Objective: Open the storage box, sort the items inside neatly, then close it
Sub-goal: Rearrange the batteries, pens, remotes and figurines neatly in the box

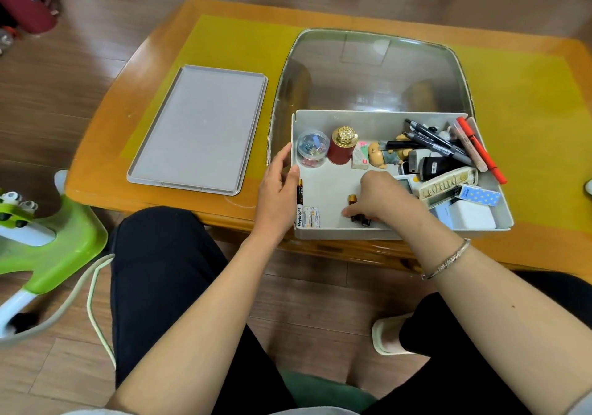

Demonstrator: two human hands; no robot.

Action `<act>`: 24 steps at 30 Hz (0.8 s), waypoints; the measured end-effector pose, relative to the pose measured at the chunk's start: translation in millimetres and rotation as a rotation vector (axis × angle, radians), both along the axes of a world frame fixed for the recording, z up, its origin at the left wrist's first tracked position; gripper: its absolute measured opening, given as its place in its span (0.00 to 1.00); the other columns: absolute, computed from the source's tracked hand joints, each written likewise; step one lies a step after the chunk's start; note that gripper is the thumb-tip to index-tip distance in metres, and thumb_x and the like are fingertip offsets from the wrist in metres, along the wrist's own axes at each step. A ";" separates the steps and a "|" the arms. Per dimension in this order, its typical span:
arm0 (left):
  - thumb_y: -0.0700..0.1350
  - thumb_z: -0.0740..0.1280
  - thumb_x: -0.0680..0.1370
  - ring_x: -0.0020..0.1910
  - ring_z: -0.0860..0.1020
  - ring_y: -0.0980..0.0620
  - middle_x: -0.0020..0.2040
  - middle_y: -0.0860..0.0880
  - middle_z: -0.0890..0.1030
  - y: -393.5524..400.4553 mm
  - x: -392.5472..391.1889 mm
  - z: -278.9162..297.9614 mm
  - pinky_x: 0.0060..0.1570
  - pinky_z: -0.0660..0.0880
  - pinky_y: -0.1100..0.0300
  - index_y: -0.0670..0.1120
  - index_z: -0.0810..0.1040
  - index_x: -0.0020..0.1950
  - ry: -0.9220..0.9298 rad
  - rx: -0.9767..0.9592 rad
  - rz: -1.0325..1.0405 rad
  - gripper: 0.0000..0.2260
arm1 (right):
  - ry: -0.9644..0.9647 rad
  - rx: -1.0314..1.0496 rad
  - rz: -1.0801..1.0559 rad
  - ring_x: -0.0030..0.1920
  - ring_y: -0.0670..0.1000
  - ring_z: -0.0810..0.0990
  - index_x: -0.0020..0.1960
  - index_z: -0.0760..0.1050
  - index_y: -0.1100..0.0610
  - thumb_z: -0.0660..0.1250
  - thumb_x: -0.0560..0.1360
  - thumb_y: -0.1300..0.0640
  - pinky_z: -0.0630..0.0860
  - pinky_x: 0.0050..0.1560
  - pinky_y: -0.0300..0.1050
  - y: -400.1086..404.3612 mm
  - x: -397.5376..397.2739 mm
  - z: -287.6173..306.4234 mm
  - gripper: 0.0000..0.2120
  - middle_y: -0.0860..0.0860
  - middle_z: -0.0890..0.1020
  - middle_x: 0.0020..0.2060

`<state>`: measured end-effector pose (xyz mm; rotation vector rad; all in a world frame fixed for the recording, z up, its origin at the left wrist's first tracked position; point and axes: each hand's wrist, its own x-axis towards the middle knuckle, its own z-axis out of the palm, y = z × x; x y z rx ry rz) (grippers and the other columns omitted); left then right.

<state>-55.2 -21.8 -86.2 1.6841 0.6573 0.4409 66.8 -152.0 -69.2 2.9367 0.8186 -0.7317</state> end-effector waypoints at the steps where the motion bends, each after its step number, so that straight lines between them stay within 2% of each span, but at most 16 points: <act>1: 0.46 0.57 0.83 0.69 0.69 0.54 0.71 0.51 0.69 -0.1 0.0 -0.1 0.63 0.73 0.48 0.53 0.64 0.74 -0.001 -0.002 0.001 0.19 | -0.005 0.005 -0.005 0.38 0.52 0.72 0.34 0.64 0.56 0.76 0.65 0.43 0.64 0.30 0.42 1.2 -1.4 -1.0 0.24 0.50 0.70 0.32; 5: 0.46 0.58 0.83 0.69 0.69 0.54 0.71 0.52 0.70 -0.9 0.5 -1.0 0.63 0.73 0.48 0.53 0.64 0.74 -0.010 -0.008 0.009 0.19 | -0.043 0.081 0.000 0.36 0.54 0.73 0.31 0.66 0.58 0.74 0.67 0.50 0.62 0.27 0.40 4.0 -3.3 -3.4 0.19 0.52 0.70 0.29; 7: 0.46 0.58 0.83 0.69 0.69 0.54 0.71 0.52 0.70 -0.6 0.6 -1.5 0.63 0.73 0.48 0.53 0.64 0.74 -0.014 -0.006 0.010 0.19 | -0.029 0.205 -0.038 0.33 0.56 0.77 0.30 0.71 0.61 0.71 0.69 0.54 0.70 0.27 0.41 7.1 -3.4 -4.1 0.15 0.54 0.74 0.27; 9: 0.46 0.58 0.83 0.68 0.69 0.55 0.71 0.52 0.70 -0.2 0.9 -2.0 0.64 0.73 0.48 0.53 0.64 0.74 -0.011 -0.002 0.011 0.19 | 0.071 0.352 -0.108 0.28 0.55 0.81 0.36 0.77 0.63 0.68 0.70 0.57 0.78 0.27 0.44 14.1 -5.0 -4.2 0.10 0.56 0.79 0.26; 11: 0.46 0.58 0.83 0.68 0.69 0.55 0.71 0.52 0.70 -0.2 1.0 -2.4 0.64 0.73 0.49 0.53 0.64 0.74 -0.012 0.009 0.013 0.19 | 0.182 0.472 -0.163 0.25 0.50 0.81 0.45 0.77 0.58 0.68 0.71 0.58 0.75 0.22 0.40 22.7 -8.1 -5.2 0.05 0.55 0.82 0.30; 13: 0.45 0.58 0.83 0.68 0.69 0.56 0.71 0.52 0.70 -0.3 0.8 -2.9 0.64 0.72 0.50 0.53 0.65 0.74 -0.023 0.021 0.013 0.19 | 0.234 0.553 -0.177 0.25 0.48 0.81 0.51 0.74 0.53 0.70 0.72 0.57 0.73 0.22 0.39 31.8 -10.7 -7.4 0.09 0.53 0.82 0.33; 16: 0.45 0.58 0.83 0.68 0.69 0.57 0.71 0.52 0.70 0.2 0.5 -3.4 0.65 0.72 0.53 0.52 0.64 0.74 -0.029 0.033 0.010 0.19 | 0.291 0.598 -0.180 0.26 0.49 0.82 0.53 0.74 0.53 0.71 0.73 0.55 0.76 0.24 0.40 41.5 -13.5 -13.0 0.11 0.53 0.82 0.32; 18: 0.46 0.58 0.83 0.68 0.68 0.57 0.71 0.52 0.70 0.8 0.6 -3.7 0.66 0.71 0.54 0.53 0.64 0.74 -0.023 0.044 0.006 0.19 | 0.295 0.573 -0.149 0.29 0.51 0.82 0.53 0.75 0.54 0.72 0.73 0.53 0.80 0.29 0.44 44.2 -14.4 -16.3 0.11 0.55 0.83 0.33; 19: 0.46 0.58 0.83 0.69 0.68 0.57 0.71 0.52 0.70 1.0 0.6 -3.8 0.66 0.71 0.53 0.53 0.64 0.74 -0.019 0.048 0.007 0.19 | 0.278 0.549 -0.124 0.32 0.51 0.82 0.53 0.76 0.54 0.72 0.72 0.53 0.81 0.36 0.47 44.9 -14.1 -17.6 0.12 0.55 0.84 0.37; 21: 0.46 0.58 0.83 0.69 0.68 0.56 0.71 0.52 0.70 0.5 1.0 -3.7 0.66 0.71 0.53 0.53 0.64 0.74 -0.021 0.044 0.008 0.19 | 0.227 0.498 -0.083 0.40 0.51 0.77 0.56 0.76 0.54 0.72 0.72 0.52 0.79 0.47 0.49 44.9 -12.4 -19.6 0.15 0.55 0.83 0.46; 24: 0.46 0.58 0.83 0.69 0.68 0.56 0.71 0.52 0.70 0.1 1.3 -3.6 0.66 0.70 0.53 0.53 0.64 0.74 -0.024 0.036 0.005 0.19 | 0.222 0.480 -0.077 0.48 0.54 0.79 0.61 0.74 0.54 0.72 0.72 0.54 0.76 0.54 0.49 45.3 -12.6 -20.3 0.18 0.55 0.82 0.52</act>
